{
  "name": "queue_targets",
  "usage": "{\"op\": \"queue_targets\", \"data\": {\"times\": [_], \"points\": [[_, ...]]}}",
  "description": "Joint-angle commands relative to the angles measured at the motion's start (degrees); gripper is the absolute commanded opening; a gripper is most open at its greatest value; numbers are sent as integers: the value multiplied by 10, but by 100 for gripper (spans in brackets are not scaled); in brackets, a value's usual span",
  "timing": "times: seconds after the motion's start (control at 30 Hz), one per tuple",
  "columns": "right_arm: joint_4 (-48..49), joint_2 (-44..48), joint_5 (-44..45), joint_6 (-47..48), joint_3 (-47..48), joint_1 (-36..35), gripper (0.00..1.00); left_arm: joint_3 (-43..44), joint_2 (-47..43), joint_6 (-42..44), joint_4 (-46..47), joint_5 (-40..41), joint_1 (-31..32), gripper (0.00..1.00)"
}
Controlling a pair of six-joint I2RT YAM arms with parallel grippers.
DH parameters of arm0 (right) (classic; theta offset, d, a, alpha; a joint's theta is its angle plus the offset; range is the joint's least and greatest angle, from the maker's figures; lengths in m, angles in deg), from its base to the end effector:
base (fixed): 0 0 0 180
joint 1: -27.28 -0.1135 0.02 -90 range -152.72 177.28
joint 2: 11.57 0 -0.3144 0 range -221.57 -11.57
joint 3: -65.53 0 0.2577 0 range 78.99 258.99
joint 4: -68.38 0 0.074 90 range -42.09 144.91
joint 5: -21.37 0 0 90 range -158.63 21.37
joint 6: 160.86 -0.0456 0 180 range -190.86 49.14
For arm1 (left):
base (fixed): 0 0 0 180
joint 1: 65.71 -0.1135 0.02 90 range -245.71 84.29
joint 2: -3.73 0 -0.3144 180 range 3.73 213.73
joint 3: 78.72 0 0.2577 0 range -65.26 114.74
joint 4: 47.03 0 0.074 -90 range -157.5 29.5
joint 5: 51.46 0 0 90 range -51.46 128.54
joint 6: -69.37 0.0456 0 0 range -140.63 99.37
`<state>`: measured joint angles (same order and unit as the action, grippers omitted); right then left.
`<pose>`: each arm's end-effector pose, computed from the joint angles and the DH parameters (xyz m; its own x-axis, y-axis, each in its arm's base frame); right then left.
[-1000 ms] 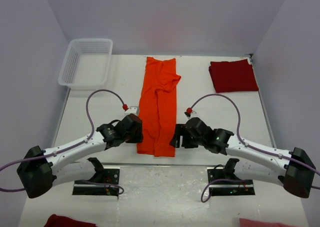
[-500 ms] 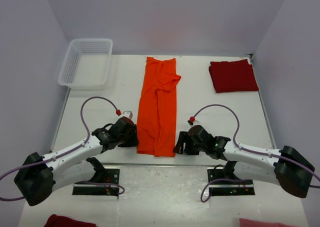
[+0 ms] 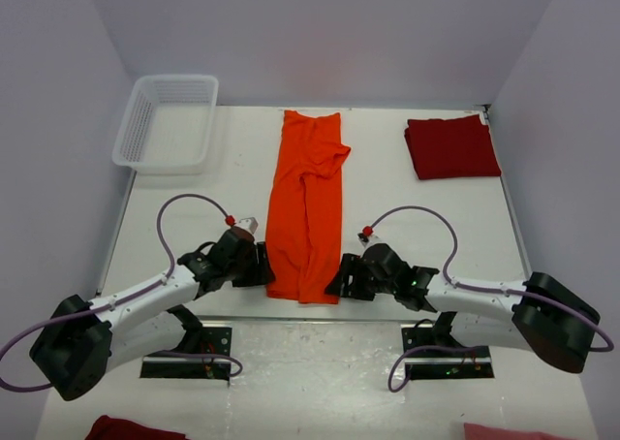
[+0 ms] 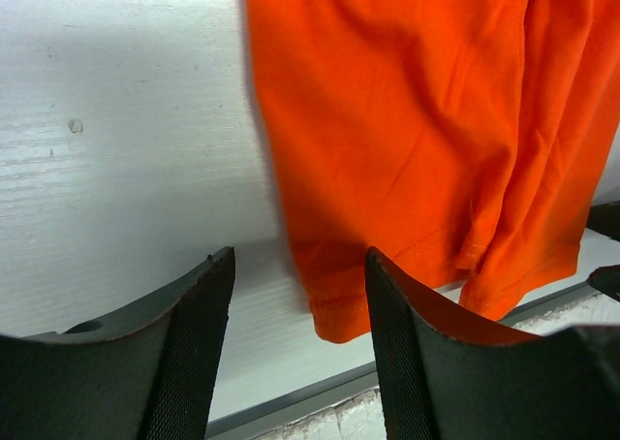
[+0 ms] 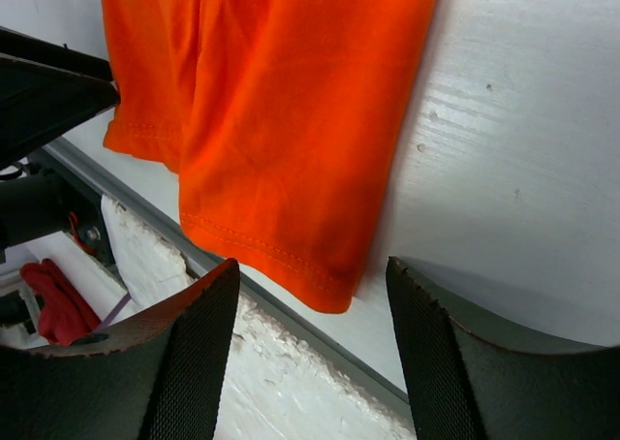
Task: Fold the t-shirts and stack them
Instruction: Grab the bottom of the folded rectangular tshirt with both arms
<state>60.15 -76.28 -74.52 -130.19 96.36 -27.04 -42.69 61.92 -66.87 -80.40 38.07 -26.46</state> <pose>0.1060 0.1556 0.1741 -0.9327 0.1680 -0.3192 -0.0984 0.7329 0.6732 0.1242 -0.1019 0.1849 -0.9011 -0.1964 -0.3866 -0.0210 0.9103 -0.4134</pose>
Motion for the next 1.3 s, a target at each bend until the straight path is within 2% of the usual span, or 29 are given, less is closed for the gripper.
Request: {"op": "queue_targets", "data": {"times": [0.0,0.3,0.77,1.07,1.27], "points": [[20,-27,-9,-13,-23,0,63,-14,7,12,19,-23,-4,58],[48,-42,-21,-33,-37,-2,55,-10,-5,4,11,-44,-5,59],[40,-62,-20,-32,-23,-3,54,-9,-84,-32,-30,-62,-4,59],[33,-62,-17,-33,-23,-3,54,-45,-7,-31,51,-104,4,59],[40,-67,-18,-36,-28,-3,54,-42,-10,-28,53,-97,8,59]]}}
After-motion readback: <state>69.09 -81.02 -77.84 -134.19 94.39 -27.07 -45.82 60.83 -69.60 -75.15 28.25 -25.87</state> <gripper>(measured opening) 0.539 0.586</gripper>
